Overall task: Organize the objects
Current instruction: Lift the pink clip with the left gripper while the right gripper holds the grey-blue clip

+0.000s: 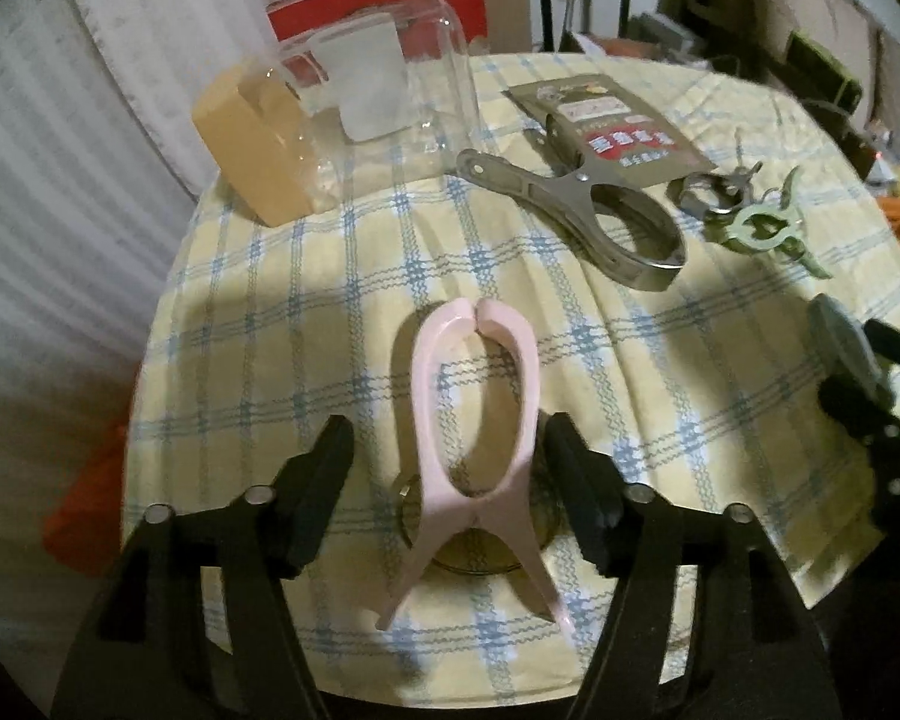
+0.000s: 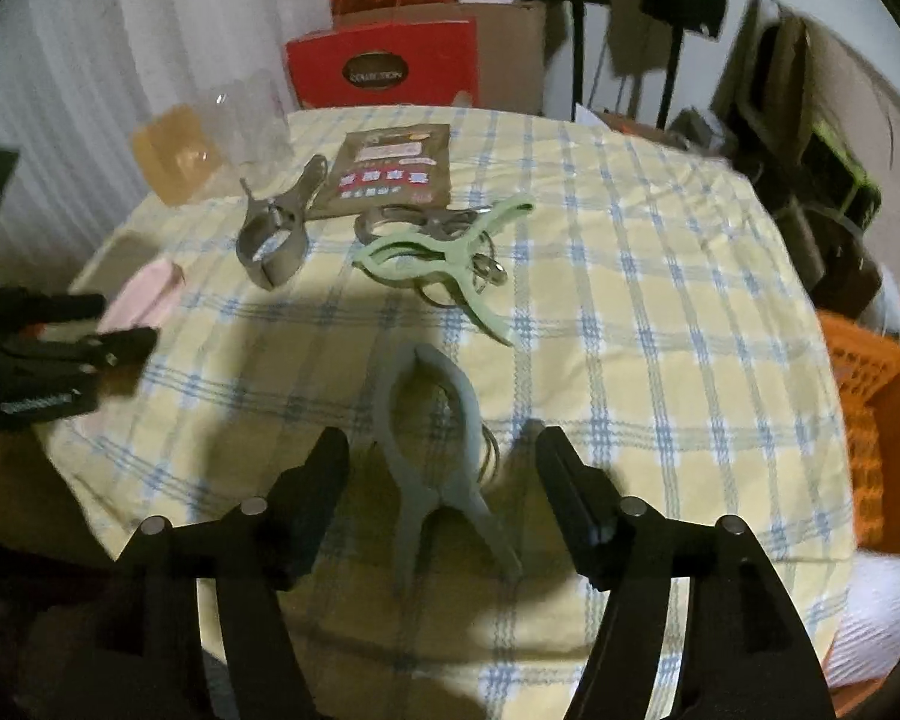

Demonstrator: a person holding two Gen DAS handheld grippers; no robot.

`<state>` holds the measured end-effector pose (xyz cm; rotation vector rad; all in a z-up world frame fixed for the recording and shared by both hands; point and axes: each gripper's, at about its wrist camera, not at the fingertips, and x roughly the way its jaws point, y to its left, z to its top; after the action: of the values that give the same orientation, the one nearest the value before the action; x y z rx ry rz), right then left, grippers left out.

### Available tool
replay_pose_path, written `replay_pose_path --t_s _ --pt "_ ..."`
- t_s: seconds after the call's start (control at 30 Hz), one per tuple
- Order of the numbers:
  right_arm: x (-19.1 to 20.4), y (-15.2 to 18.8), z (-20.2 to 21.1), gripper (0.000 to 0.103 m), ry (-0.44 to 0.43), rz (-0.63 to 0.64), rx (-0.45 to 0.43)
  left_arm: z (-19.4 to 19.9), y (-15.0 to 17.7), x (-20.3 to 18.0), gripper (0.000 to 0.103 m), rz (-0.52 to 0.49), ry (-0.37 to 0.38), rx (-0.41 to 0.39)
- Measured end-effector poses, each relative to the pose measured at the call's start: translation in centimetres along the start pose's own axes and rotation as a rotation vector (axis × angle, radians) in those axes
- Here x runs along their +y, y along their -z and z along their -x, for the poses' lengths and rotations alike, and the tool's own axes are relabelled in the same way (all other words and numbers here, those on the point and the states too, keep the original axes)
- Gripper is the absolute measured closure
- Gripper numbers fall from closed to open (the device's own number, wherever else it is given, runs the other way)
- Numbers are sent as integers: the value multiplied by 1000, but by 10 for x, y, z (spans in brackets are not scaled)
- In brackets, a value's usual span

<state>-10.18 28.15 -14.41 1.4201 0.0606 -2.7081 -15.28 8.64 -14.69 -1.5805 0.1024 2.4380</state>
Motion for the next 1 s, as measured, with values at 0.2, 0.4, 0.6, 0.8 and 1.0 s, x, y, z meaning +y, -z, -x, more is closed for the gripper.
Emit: replay_pose_path --t_s 0.2,0.4,0.6,0.8,1.0 --pt "7 2 2 59 1 0 -32 7 10 -20 68 -70 -79 -72" --pt "4 7 9 59 -3 -52 -62 9 8 -14 69 -41 -21 -51" --pt "0 3 34 59 -17 -77 -116 40 9 -18 69 -60 -38 -117" --pt "1 -2 70 59 -39 -98 -196 75 12 -18 69 -24 -31 -175" --pt "3 -1 115 59 -31 -79 -262 129 26 -19 69 25 -2 -274"
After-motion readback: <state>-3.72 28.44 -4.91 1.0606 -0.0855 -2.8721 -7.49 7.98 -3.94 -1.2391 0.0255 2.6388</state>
